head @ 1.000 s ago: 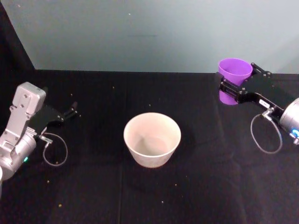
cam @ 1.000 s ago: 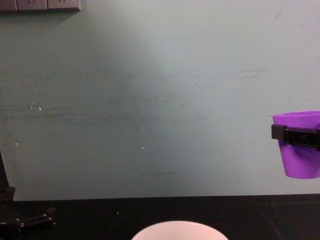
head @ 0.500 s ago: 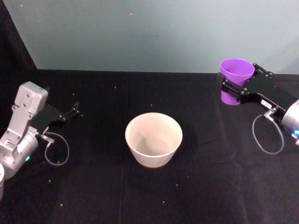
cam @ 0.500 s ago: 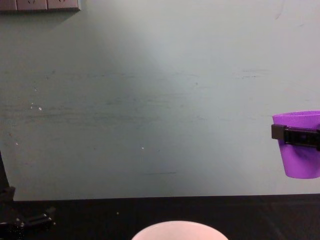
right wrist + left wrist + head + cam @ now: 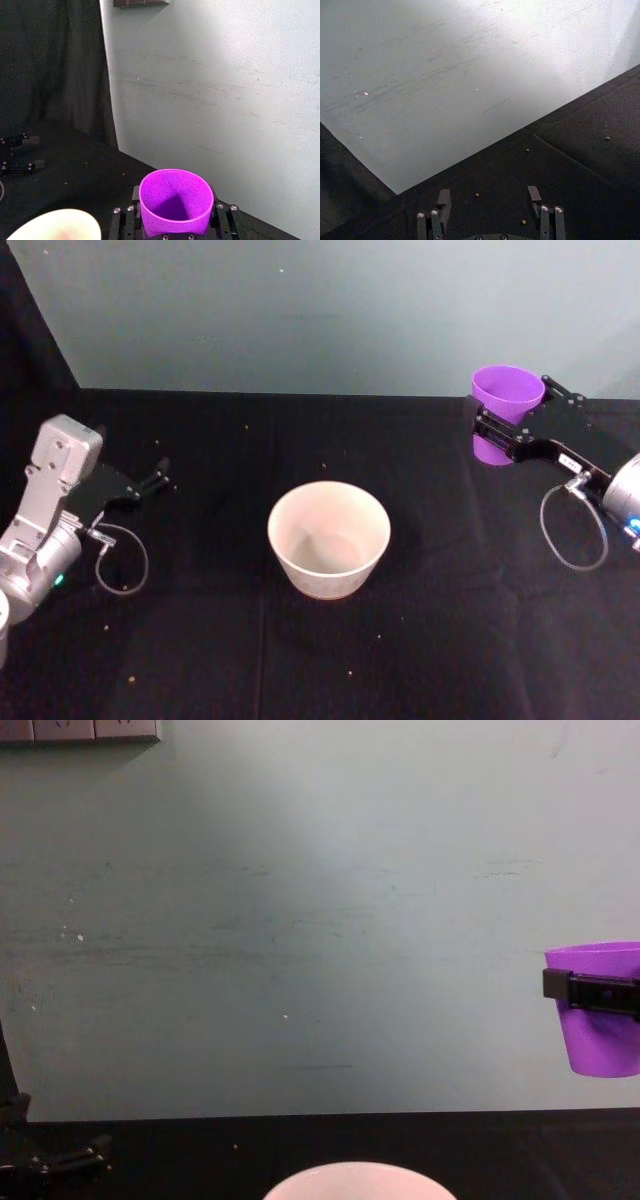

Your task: Pick up the cup and pour the mung beans from the cup into the bowl.

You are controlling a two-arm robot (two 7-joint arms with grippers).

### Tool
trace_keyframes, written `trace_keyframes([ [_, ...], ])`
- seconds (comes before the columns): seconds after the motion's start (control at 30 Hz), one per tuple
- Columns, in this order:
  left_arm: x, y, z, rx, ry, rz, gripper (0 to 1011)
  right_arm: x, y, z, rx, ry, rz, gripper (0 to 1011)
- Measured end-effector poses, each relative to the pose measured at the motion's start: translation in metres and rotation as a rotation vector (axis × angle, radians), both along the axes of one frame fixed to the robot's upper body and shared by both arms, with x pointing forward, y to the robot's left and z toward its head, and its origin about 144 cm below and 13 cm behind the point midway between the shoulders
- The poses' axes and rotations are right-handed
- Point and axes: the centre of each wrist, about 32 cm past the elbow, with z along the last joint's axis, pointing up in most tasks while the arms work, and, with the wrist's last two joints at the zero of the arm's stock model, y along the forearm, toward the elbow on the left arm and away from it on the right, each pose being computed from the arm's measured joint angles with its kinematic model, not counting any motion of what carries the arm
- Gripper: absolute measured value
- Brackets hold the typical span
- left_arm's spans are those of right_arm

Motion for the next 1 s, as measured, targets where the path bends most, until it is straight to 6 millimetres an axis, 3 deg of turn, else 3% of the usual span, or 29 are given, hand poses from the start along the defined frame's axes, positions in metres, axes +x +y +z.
trace_keyframes([
  [1.0, 0.0, 0.0, 0.0, 0.0, 0.0, 0.0, 1000, 0.0, 0.0, 0.0, 0.0, 0.0, 0.0, 735],
])
